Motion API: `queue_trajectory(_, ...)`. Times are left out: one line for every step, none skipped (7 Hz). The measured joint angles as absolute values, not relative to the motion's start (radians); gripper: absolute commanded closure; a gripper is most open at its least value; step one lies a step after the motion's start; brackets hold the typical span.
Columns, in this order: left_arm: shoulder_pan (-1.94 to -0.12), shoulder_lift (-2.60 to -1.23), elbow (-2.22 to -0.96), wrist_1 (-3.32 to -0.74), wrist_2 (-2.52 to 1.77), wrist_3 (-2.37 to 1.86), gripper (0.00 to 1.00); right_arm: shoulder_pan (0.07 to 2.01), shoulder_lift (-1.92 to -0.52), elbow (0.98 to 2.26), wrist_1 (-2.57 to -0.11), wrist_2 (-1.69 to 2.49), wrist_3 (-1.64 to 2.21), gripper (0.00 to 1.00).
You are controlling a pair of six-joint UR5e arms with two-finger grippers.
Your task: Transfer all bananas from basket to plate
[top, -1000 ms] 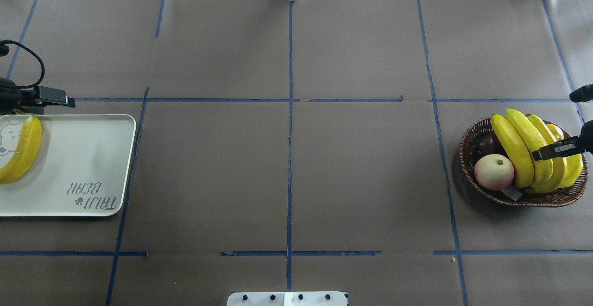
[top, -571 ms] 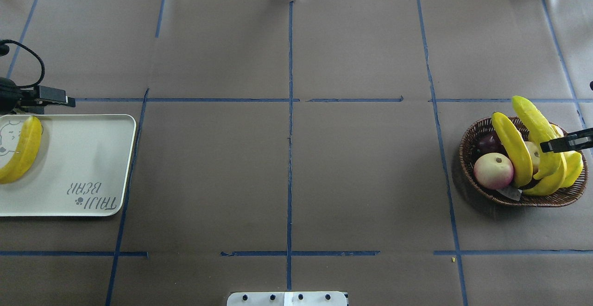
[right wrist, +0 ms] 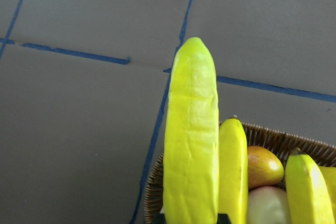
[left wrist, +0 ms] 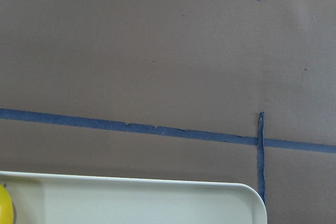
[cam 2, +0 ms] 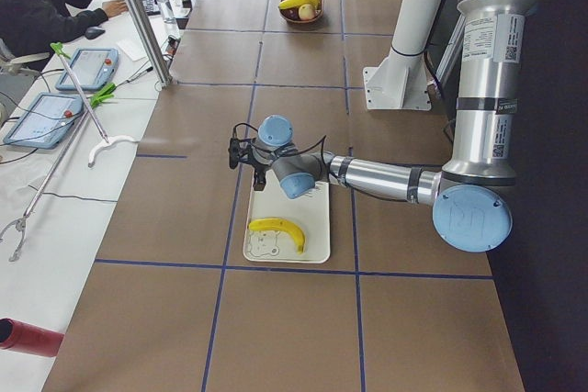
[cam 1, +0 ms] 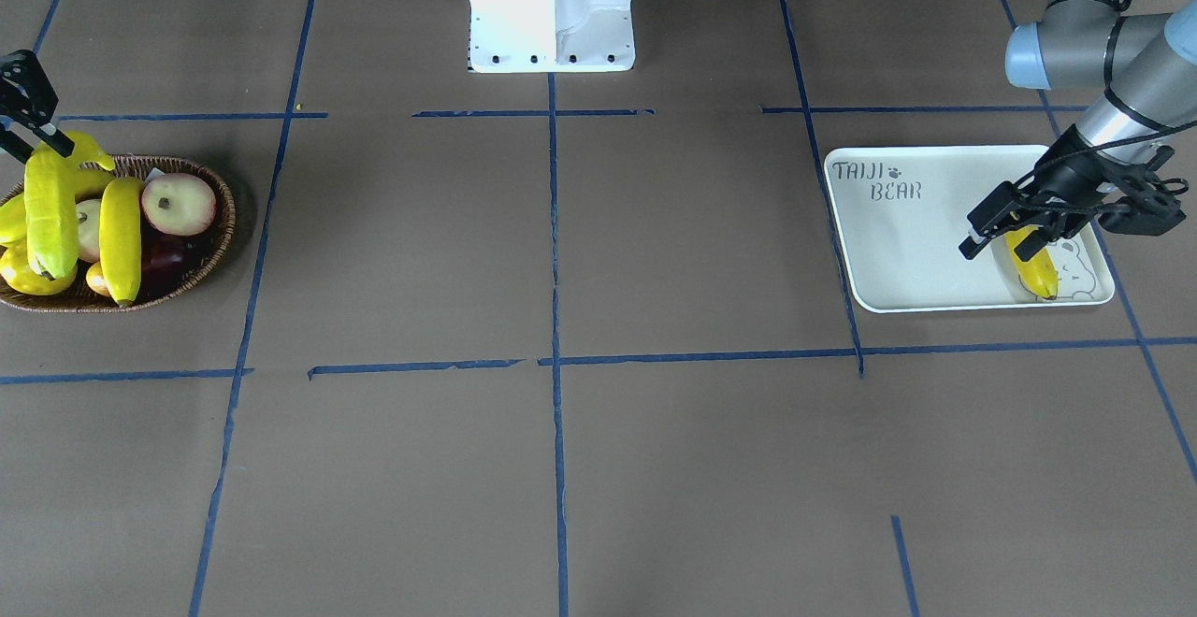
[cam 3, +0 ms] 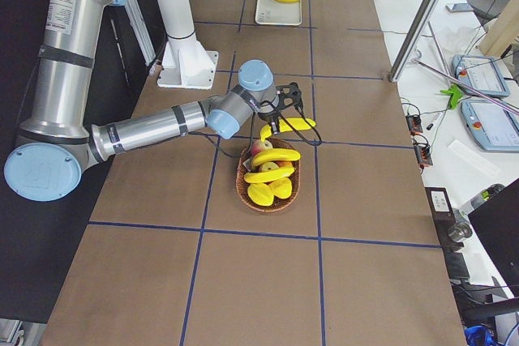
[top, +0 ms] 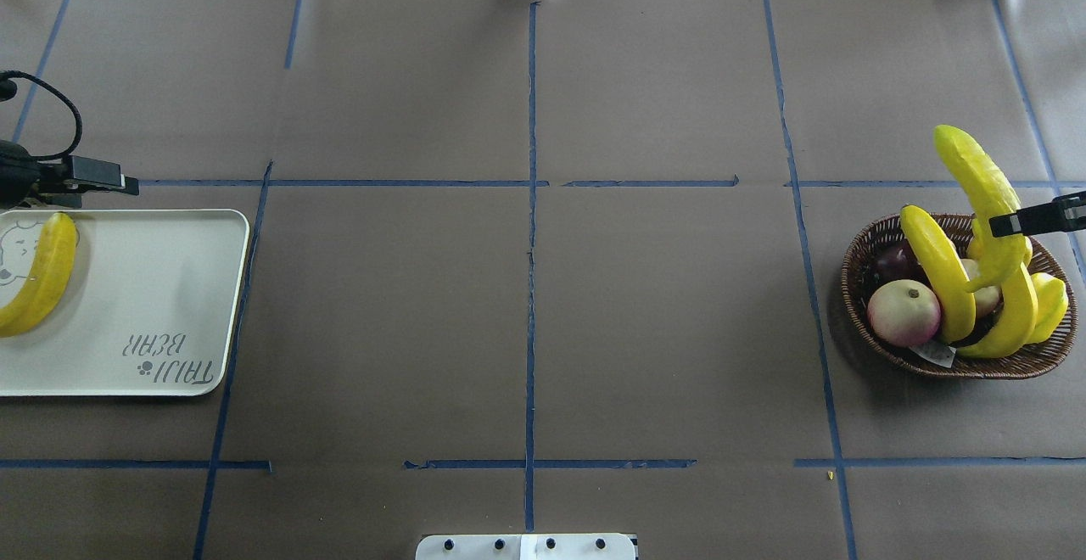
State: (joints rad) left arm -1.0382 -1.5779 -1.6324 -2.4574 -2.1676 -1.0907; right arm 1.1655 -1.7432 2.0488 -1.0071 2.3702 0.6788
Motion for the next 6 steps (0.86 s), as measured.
queue_trajectory(-1.036, -1.596, -1.630, -2.457, -2.167, -1.119, 0.00, 1.160, -1.658, 2.020, -1.004, 2.388, 0.795, 0.99)
queue_trajectory(-1.032, -1.634, -1.629, -2.457, -2.167, -1.184, 0.00, 1.135, -1.567, 2.001, -1.000, 2.395, 0.934, 0.99)
queue_trajectory(-1.019, -1.685, -1.629, -2.460, -2.168, -1.276, 0.00, 1.091, -1.474, 1.993, -0.997, 2.388, 1.081, 0.99)
queue_trajectory(-0.986, -1.753, -1.629, -2.465, -2.167, -1.400, 0.00, 1.037, -1.390, 1.993, -0.987, 2.350, 1.223, 0.99)
queue_trajectory(-0.947, -1.824, -1.631, -2.469, -2.166, -1.529, 0.00, 0.955, -1.335, 1.994, -0.946, 2.255, 1.352, 0.99)
queue_trajectory(-0.914, -1.891, -1.636, -2.471, -2.165, -1.638, 0.00, 0.842, -1.307, 1.992, -0.862, 2.111, 1.467, 0.99)
